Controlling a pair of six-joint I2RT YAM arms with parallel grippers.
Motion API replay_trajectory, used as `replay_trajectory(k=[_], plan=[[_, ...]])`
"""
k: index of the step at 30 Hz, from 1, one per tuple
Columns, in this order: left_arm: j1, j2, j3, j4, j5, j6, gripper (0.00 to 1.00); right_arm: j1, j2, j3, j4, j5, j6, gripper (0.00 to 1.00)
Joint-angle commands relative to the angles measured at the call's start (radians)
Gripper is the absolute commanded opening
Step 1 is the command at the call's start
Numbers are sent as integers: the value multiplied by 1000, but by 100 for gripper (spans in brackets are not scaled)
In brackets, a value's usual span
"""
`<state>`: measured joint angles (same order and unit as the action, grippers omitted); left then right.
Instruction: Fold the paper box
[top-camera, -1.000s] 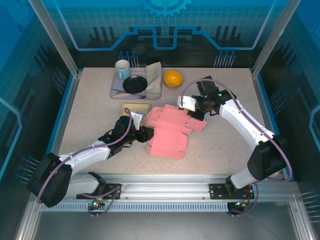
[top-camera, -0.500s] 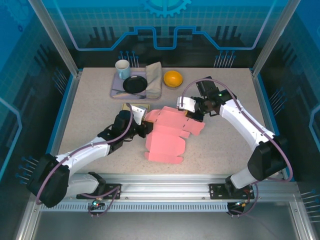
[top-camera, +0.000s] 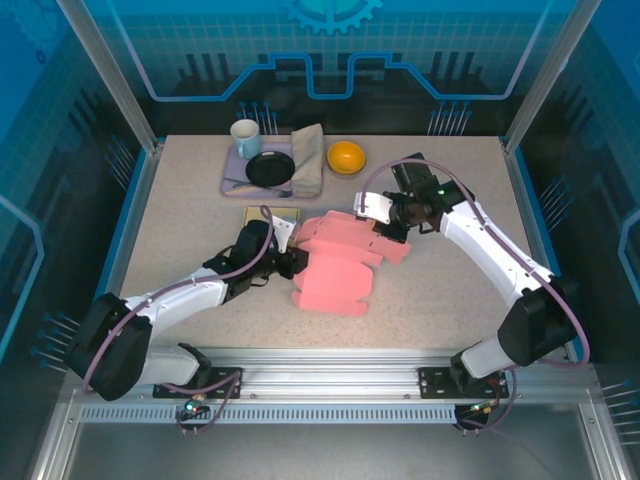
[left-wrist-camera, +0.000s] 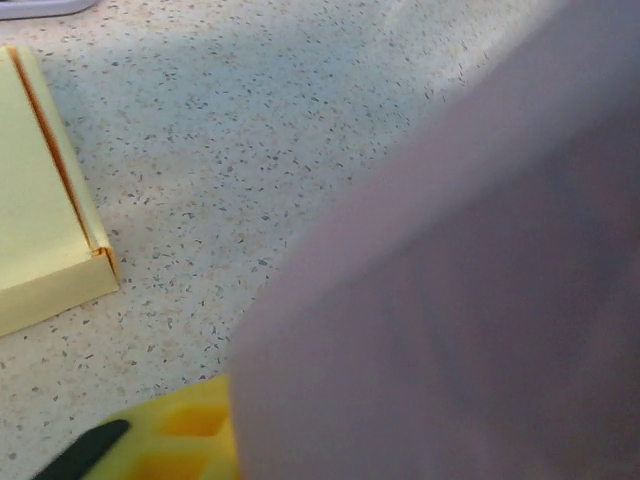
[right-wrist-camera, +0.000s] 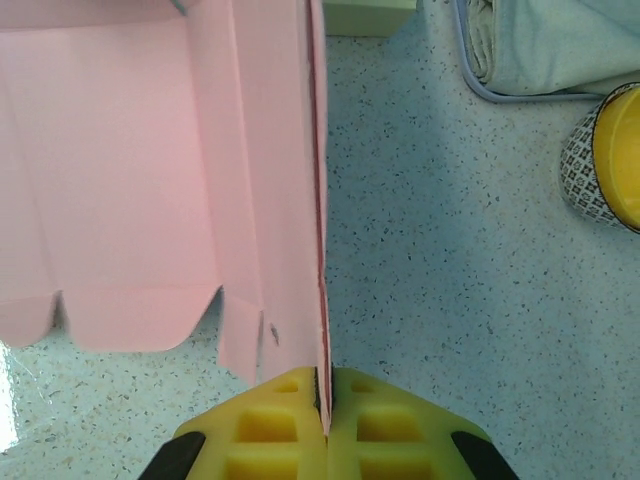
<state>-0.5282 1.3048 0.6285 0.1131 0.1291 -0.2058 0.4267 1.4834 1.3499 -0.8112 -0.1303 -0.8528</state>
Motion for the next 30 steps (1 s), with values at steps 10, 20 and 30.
replay_trajectory(k=[10, 20, 30], plan=[[-59, 59, 194, -74, -41, -133, 16, 108, 11, 22, 57, 109, 107, 0], [-103, 114, 267, -144, -136, -97, 30, 142, 44, 7, 84, 123, 133, 0], [-50, -102, 210, -276, -198, -16, 43, 68, 29, -27, 85, 125, 105, 0]])
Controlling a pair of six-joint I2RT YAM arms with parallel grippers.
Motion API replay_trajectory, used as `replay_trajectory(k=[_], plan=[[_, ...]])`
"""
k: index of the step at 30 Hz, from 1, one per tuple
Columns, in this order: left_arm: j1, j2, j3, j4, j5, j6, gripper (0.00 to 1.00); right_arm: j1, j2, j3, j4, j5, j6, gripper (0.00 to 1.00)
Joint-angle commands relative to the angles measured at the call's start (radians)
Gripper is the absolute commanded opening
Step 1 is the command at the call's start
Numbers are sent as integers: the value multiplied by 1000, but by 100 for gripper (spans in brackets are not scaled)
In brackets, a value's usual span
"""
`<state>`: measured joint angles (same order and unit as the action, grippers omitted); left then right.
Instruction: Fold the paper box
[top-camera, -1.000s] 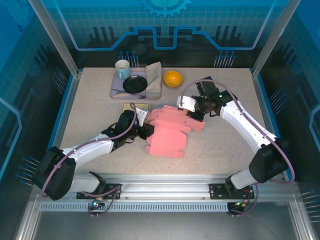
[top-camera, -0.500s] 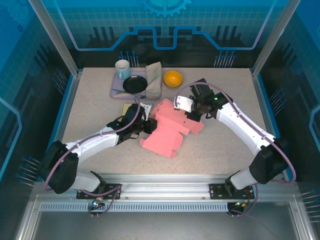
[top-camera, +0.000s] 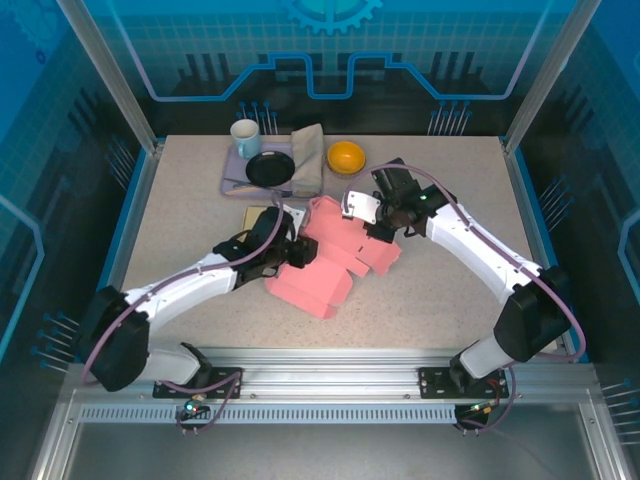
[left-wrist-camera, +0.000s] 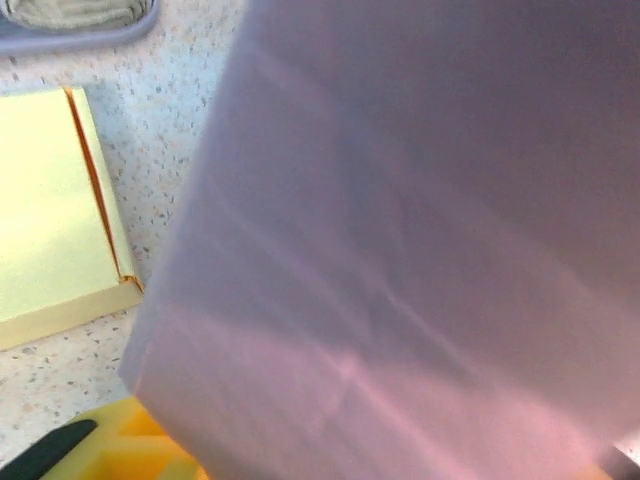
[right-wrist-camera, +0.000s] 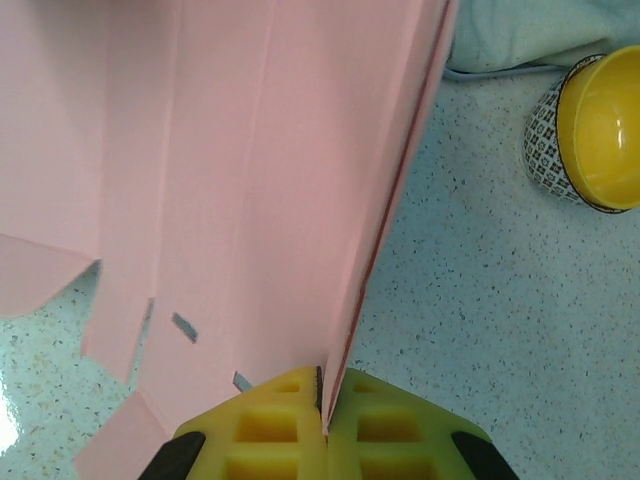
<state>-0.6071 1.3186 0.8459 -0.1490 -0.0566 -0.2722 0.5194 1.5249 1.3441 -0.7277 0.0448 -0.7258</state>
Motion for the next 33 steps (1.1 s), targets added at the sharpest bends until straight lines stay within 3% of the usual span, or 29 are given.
replay_trajectory(k=[1, 8, 15, 22, 28, 33], plan=[[46, -161, -32, -18, -10, 57, 45, -41, -22, -26, 5, -57, -35, 0], [100, -394, -157, 19, -46, 61, 55, -55, -69, -65, 39, -30, -174, 0], [118, -270, -139, 30, -22, 43, 53, -24, -119, -117, 98, -34, -360, 0], [119, -209, -169, 121, 54, 81, 52, -14, -130, -159, 139, 7, -431, 0], [117, -156, -204, 195, 164, 87, 52, 34, -150, -306, 377, 84, -503, 0], [111, -123, -256, 234, 175, 92, 50, 42, -153, -406, 545, 102, -512, 0]])
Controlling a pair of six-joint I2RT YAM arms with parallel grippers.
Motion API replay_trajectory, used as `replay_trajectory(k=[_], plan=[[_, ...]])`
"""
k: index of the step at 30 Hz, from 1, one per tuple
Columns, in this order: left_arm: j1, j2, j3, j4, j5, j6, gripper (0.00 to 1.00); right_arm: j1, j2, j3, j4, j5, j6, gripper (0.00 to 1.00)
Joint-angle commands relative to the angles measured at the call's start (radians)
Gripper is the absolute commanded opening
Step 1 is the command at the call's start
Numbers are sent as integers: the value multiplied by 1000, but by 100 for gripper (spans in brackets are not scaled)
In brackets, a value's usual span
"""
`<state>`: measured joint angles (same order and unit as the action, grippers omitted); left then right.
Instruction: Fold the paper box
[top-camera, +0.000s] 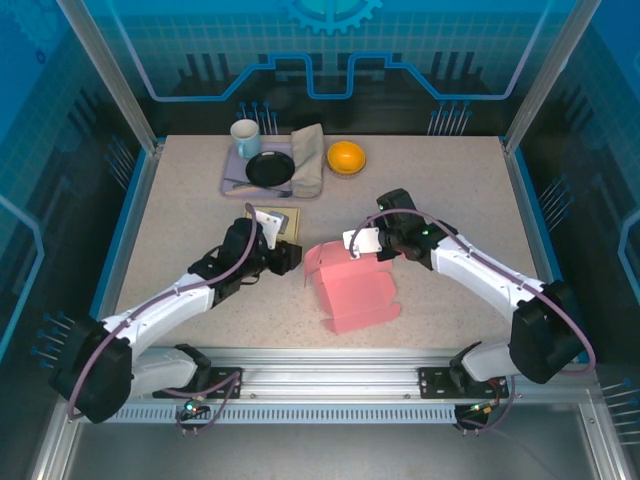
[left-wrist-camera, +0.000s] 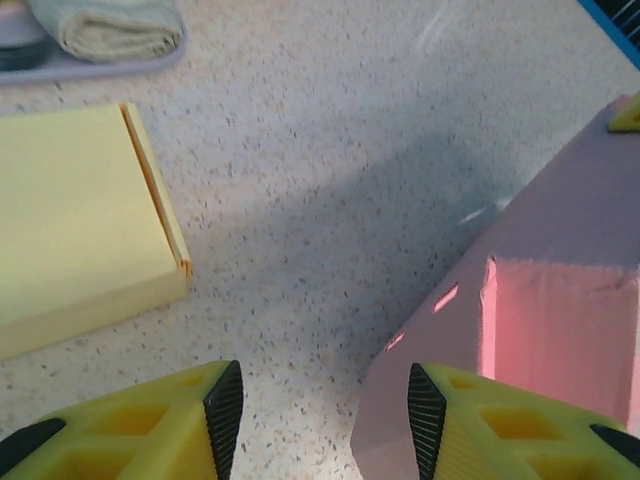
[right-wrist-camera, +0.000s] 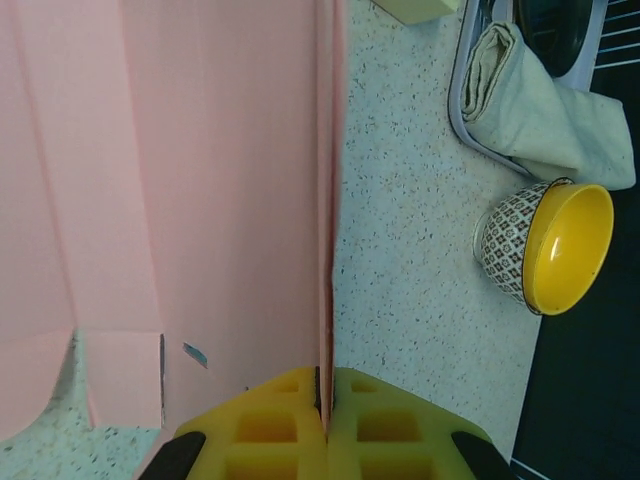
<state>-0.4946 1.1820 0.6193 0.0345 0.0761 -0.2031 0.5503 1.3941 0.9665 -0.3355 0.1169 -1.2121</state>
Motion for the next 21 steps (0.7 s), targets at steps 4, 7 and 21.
replay_trajectory(k=[4, 7, 21], plan=[[-6, 37, -65, 67, 41, 27, 49, 13, -6, -65, 206, 67, -39, 0], [-20, 62, -73, 76, 47, 32, 48, 12, -1, -81, 232, 76, -41, 0], [-104, 174, 11, 65, -31, 83, 47, 26, -38, -205, 335, 78, -115, 0]])
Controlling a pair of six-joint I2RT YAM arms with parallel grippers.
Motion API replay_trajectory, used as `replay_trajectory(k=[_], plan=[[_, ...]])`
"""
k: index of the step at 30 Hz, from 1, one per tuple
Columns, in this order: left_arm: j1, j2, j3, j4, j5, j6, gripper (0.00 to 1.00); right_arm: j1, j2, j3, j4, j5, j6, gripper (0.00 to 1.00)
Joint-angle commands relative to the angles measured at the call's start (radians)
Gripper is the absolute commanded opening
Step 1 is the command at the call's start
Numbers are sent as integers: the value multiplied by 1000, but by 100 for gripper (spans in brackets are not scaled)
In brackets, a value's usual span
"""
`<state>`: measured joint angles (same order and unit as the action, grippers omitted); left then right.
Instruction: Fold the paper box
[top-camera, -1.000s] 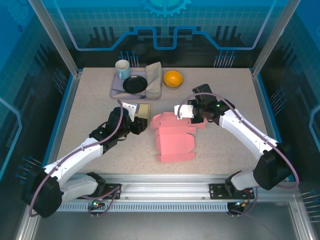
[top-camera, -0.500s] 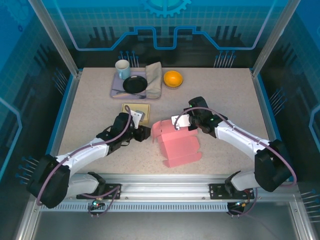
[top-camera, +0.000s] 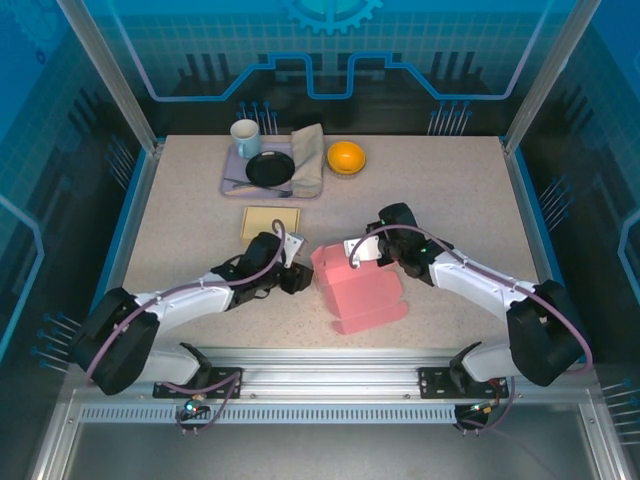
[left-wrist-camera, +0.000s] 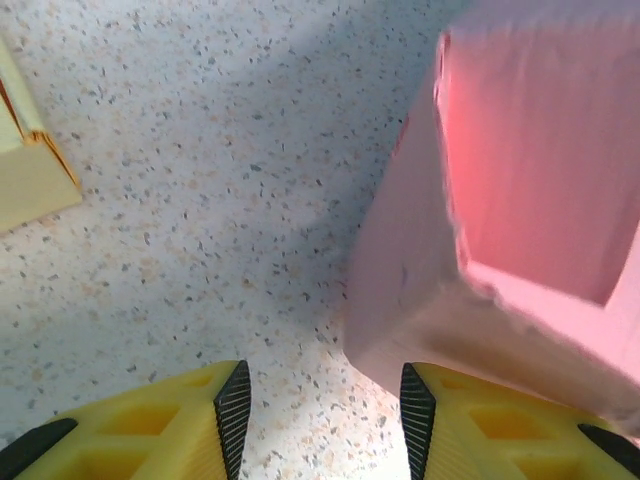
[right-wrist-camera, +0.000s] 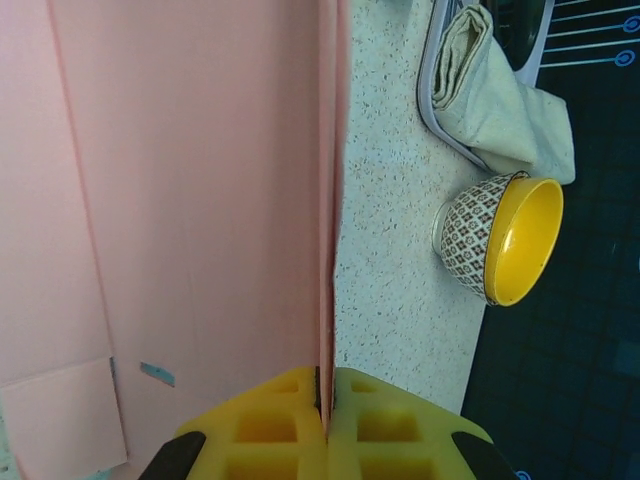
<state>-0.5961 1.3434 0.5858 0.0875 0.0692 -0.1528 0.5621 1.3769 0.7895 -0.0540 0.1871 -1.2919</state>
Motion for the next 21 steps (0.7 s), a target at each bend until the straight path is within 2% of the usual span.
replay_trajectory(k=[1, 11, 21], plan=[[-3, 22, 50, 17, -18, 32, 47, 14, -22, -26, 52, 4, -27, 0], [-53, 48, 77, 36, 13, 21, 46, 15, 5, -16, 62, 39, -18, 0], [-70, 69, 74, 61, 16, -8, 47, 27, 19, -85, 203, 90, -74, 0]])
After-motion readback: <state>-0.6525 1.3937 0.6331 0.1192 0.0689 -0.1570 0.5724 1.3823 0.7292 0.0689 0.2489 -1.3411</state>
